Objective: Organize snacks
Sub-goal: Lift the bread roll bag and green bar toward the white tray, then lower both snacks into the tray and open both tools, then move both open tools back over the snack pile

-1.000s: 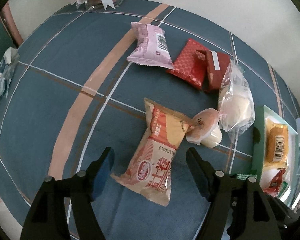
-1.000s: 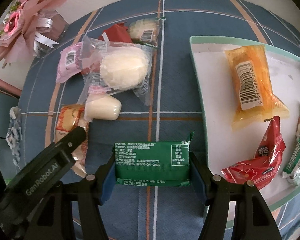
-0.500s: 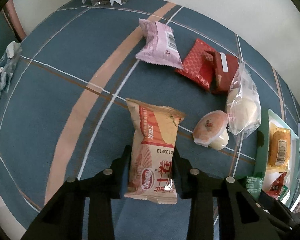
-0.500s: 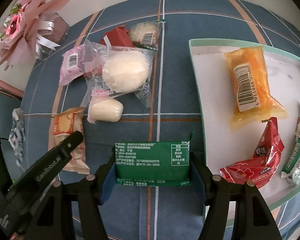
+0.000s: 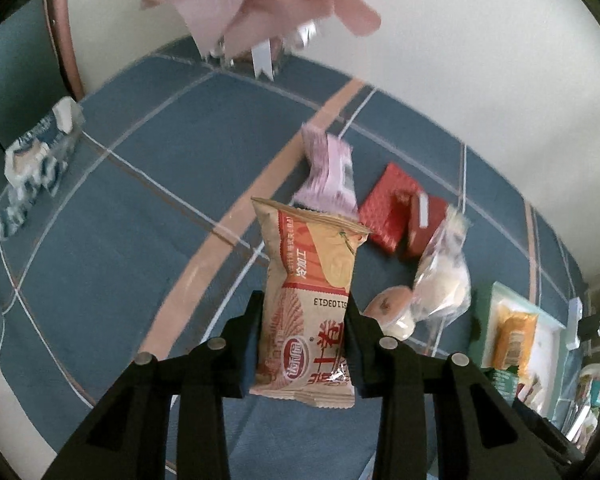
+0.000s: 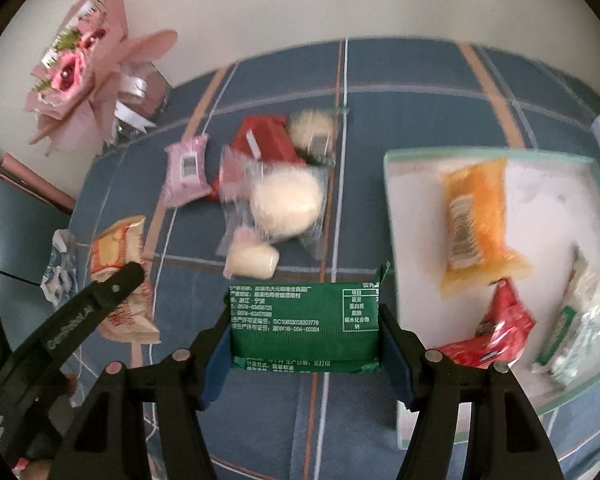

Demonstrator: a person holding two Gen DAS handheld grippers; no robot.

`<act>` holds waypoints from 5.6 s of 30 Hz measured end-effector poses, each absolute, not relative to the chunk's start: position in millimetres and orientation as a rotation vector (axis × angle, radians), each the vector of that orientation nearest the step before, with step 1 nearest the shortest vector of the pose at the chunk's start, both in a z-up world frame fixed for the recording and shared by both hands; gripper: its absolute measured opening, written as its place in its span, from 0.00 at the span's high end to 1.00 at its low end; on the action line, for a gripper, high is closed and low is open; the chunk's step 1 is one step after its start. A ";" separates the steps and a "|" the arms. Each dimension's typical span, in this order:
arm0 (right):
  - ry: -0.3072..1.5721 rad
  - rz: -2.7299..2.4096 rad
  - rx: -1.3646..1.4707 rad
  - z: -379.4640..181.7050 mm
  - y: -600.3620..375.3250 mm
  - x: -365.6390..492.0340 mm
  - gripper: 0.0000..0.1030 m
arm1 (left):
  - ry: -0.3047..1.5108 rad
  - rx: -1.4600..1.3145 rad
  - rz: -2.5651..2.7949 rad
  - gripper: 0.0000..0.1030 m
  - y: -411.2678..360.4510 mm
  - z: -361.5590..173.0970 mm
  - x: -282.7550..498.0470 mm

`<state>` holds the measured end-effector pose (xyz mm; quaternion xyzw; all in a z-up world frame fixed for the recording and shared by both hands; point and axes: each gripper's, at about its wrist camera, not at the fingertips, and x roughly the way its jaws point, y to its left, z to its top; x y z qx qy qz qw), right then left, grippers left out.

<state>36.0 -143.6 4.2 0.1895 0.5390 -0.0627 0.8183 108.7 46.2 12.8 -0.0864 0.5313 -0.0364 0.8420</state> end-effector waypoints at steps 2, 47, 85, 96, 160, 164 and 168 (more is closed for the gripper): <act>1.131 -0.148 0.384 11.4 -147.4 33.8 0.34 | 1.099 -0.177 -0.078 0.64 42.4 19.2 107.1; 1.102 -0.696 0.535 -9.2 -392.0 -46.9 0.34 | 1.186 0.159 -0.470 0.64 -245.4 20.1 75.8; 1.066 -0.584 0.504 -6.9 -376.9 -34.3 0.00 | 1.134 0.073 -0.284 0.09 -201.9 27.1 79.9; 1.063 -0.569 0.521 0.6 -372.1 -32.2 0.00 | 1.163 -0.006 -0.225 0.00 -170.6 16.9 90.1; 1.060 -0.194 0.422 -15.3 -185.1 68.5 0.13 | 1.264 -0.140 -0.043 0.00 8.6 -27.8 162.5; 1.047 -0.160 0.436 -13.5 -178.8 81.4 0.16 | 1.249 -0.168 0.008 0.00 19.0 -28.3 168.2; 1.052 -0.102 0.453 -19.4 -168.0 96.2 0.17 | 1.243 -0.167 0.042 0.00 27.6 -30.5 175.5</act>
